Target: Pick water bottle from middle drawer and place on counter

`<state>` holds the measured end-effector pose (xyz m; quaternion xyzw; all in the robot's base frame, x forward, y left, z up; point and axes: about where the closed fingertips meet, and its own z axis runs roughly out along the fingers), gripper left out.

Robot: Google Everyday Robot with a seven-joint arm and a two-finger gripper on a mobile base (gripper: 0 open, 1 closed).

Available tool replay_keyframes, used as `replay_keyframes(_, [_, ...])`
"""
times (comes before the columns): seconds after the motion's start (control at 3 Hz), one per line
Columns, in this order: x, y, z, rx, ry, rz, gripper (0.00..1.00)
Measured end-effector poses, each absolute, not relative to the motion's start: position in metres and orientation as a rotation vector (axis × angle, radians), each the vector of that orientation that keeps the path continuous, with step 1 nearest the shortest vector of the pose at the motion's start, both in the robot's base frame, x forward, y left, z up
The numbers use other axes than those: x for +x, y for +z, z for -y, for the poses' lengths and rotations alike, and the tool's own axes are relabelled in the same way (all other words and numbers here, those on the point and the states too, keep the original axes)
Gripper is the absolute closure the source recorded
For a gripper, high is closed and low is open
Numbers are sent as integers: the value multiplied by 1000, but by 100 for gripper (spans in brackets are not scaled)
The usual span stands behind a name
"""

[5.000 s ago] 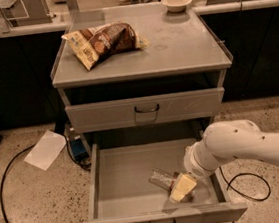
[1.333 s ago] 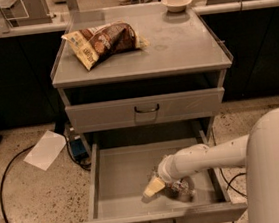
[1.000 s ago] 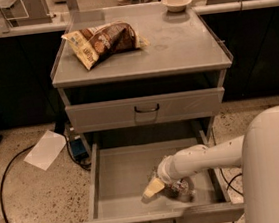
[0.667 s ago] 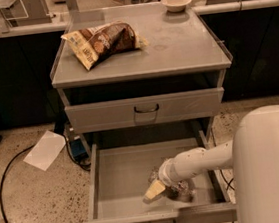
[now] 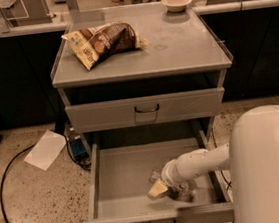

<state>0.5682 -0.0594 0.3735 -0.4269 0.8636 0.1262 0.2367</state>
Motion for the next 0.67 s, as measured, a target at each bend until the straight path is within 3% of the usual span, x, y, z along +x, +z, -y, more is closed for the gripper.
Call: replay_keyframes(0.67, [568, 373, 59, -1171, 346, -2368, 65])
